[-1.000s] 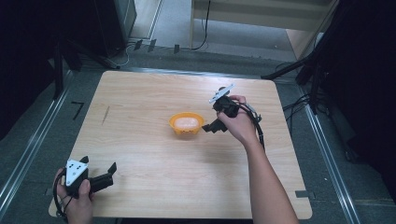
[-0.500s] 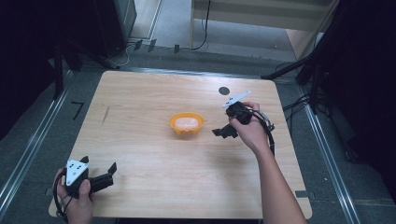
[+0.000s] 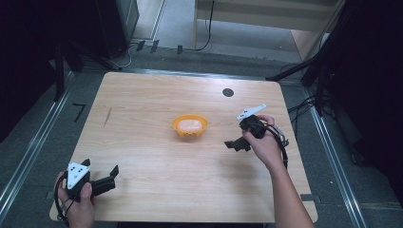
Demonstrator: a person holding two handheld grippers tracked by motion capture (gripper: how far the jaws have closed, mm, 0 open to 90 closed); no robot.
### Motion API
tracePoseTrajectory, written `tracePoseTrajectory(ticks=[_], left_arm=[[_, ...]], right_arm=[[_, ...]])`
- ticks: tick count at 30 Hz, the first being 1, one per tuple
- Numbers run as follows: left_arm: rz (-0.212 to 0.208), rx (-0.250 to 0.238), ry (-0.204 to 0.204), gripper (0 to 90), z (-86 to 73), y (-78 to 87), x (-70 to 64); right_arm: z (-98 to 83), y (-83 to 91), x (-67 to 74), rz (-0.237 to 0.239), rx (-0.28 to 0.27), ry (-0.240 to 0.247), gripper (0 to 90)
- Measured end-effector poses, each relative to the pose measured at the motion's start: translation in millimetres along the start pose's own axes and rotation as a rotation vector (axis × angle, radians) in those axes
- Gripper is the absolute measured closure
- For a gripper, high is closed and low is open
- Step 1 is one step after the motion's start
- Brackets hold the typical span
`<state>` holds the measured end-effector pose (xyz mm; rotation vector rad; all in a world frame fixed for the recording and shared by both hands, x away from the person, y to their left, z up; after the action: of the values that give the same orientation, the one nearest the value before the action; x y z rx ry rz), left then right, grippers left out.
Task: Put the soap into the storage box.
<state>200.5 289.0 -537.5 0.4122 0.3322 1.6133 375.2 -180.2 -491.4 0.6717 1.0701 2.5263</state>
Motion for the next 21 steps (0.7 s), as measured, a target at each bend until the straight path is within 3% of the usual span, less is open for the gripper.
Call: tracePoseTrajectory(ticks=[21], left_arm=[[0.003,-0.001,-0.004,0.0,0.0,0.2,-0.4]], right_arm=[[-68.6,30.0,8.0,-0.071,-0.110,-0.073,0.0]])
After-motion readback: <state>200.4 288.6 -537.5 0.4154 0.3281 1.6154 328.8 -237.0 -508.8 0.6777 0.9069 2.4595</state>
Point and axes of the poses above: each handheld gripper's, and its own axes: y roughly backward along the jaws, z roughly out of its top, x roughly to its left, the point moved 3 cm from there along -y, roughly forward along the jaws, and after that the axes turned 14 degrees about z, right-handed, at the moved point
